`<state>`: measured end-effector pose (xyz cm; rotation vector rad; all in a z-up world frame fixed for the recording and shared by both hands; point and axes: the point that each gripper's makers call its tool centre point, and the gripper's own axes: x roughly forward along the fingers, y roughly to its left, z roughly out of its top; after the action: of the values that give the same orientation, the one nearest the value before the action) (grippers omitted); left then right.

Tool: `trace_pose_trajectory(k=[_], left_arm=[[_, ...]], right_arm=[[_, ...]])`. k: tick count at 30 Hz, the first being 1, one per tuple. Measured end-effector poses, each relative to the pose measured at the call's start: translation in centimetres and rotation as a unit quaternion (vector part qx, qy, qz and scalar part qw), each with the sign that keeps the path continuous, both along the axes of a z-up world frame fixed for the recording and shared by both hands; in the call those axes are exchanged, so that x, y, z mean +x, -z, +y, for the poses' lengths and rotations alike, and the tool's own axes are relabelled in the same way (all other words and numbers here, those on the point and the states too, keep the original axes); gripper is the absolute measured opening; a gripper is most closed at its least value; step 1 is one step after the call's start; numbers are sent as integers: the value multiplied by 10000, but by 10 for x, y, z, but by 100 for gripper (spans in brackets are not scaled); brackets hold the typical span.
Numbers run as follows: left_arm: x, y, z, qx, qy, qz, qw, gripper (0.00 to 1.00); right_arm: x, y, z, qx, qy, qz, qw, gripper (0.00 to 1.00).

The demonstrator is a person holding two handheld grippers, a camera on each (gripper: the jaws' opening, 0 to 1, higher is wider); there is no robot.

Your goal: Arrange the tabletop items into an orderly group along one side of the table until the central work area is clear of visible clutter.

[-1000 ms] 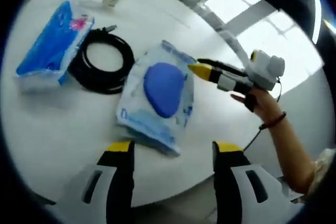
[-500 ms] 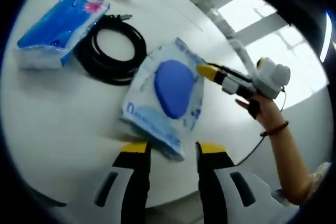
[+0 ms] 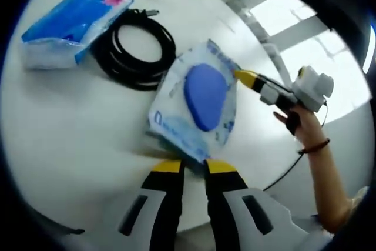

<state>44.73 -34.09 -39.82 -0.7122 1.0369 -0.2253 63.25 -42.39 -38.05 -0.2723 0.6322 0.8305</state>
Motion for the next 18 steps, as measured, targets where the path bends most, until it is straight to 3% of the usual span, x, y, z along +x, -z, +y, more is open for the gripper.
trace_pose_trajectory(k=[5,7,8,10,18], left_arm=[[1,-2,-1,69,85,-61,9999,8],[1,-4,-2,77,189,-111,9997,0],[6,-7,-2,23,74,-190,9998,0],[10,-11,2,257,260,-369,9986,0],[14,-16,7,305,206,-458,9983,0]], right_arm=[[-3,0,-1,65,33,100,9999,5],[-5,0,-1,104,20,168,9998,3],[-6,0,-1,108,30,185,9998,2],[-6,-2,-3,88,69,158,9998,2],[-10,-4,-14,46,242,279,9993,1]])
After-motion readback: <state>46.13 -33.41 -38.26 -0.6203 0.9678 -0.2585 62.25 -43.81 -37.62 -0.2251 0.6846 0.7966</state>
